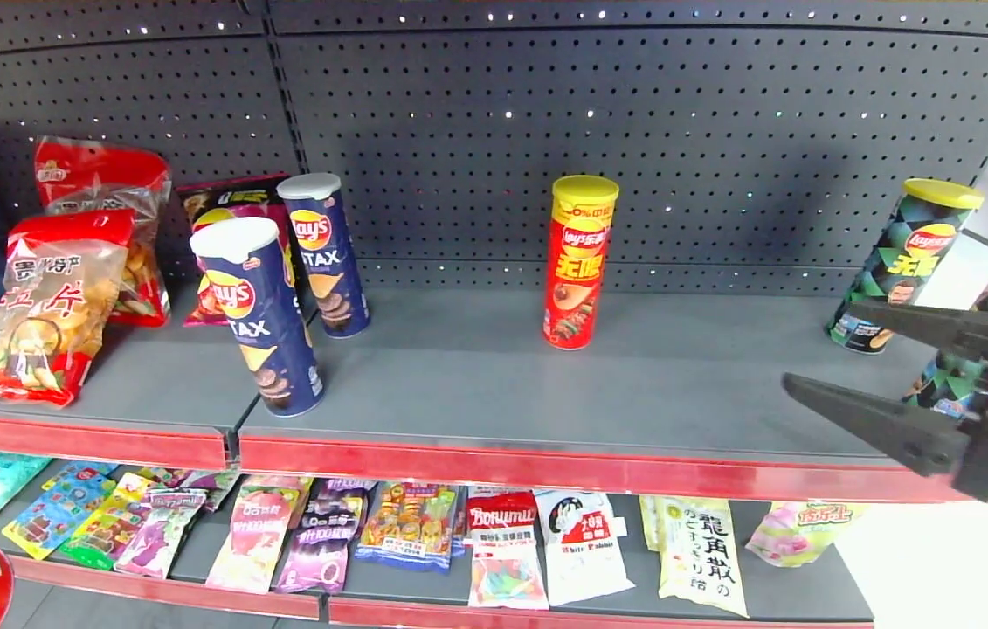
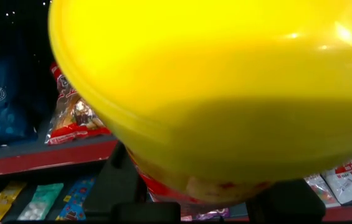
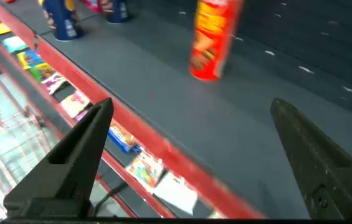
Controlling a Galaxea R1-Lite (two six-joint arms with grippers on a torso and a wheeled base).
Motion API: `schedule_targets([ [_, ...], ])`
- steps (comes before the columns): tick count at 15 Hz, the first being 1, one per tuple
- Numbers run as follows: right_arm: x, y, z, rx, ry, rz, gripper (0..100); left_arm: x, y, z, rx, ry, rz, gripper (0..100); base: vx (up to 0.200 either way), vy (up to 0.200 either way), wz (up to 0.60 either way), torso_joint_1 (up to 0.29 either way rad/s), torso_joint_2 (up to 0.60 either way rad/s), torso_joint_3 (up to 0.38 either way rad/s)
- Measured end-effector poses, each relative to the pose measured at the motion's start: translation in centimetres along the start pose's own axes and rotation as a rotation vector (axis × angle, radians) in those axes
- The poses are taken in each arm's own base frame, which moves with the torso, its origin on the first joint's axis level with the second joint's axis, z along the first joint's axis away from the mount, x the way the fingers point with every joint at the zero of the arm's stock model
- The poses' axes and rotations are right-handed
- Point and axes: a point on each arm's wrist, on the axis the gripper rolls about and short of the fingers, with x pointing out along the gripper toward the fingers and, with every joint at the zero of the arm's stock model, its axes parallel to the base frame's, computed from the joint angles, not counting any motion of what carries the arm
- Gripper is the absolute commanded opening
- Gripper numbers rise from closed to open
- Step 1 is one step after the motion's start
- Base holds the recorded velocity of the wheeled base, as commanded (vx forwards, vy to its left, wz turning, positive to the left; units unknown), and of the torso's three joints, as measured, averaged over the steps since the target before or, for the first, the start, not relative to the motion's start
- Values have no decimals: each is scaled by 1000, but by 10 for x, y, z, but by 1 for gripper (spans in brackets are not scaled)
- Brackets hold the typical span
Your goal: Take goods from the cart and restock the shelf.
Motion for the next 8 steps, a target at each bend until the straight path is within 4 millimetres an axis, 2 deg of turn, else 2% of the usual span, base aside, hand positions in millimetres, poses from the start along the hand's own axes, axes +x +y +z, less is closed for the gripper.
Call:
schedule_targets([
  [4,90,-8,4,1,-35,34,100,-1,0,1,2,-4,11,0,0,0,0,0,0,0],
  [6,123,-13,2,20,-30,26,100,-1,0,1,3,-3,16,0,0,0,0,0,0,0],
  [8,147,-18,-4,30,-3,-17,100,-1,0,1,2,-2,16,0,0,0,0,0,0,0],
])
